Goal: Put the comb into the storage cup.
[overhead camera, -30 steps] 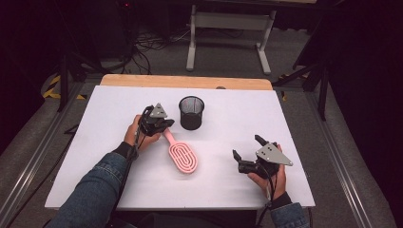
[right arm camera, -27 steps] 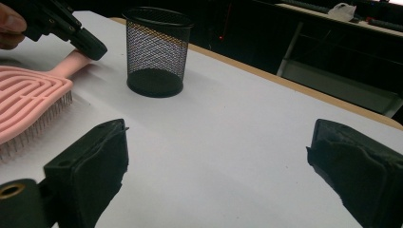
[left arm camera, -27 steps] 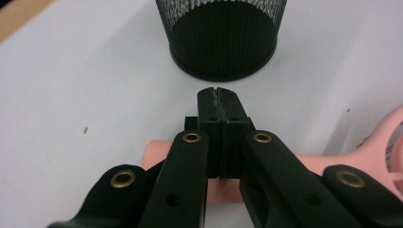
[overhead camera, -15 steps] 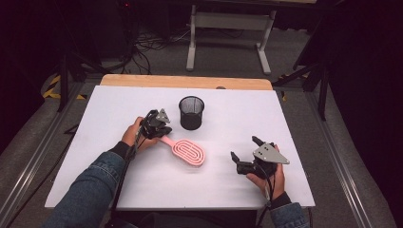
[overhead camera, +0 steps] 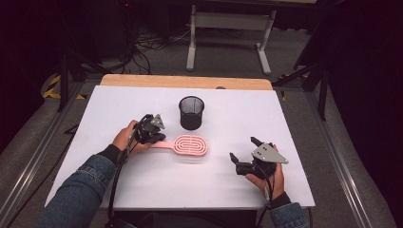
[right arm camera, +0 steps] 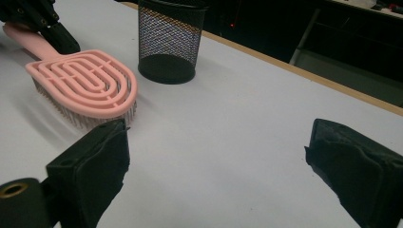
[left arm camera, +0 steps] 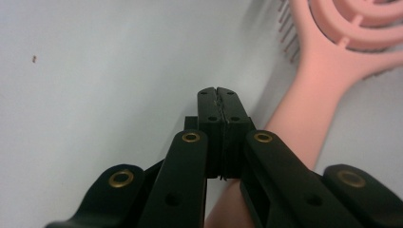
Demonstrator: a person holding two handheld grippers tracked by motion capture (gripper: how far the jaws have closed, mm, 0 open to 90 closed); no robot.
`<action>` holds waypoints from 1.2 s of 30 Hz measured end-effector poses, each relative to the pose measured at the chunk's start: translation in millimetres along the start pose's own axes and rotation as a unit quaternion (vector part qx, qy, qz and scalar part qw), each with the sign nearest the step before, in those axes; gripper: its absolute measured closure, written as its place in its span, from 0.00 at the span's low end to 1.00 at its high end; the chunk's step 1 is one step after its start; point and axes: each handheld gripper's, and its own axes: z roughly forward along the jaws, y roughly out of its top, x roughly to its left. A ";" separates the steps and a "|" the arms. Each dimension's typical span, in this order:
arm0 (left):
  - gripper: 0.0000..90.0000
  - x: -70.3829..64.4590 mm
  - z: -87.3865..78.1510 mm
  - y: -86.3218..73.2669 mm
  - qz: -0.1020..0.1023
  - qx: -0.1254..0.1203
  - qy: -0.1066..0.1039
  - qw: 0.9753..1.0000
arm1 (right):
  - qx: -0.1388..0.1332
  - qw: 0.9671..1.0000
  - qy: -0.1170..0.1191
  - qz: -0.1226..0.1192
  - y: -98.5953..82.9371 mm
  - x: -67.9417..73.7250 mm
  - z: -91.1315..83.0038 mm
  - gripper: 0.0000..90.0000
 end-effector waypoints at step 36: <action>0.94 -22.9 -23.3 -30.2 0.000 -0.025 -0.015 1.000 | 0.001 1.000 0.002 -0.001 -0.1 -0.5 0.0 0.09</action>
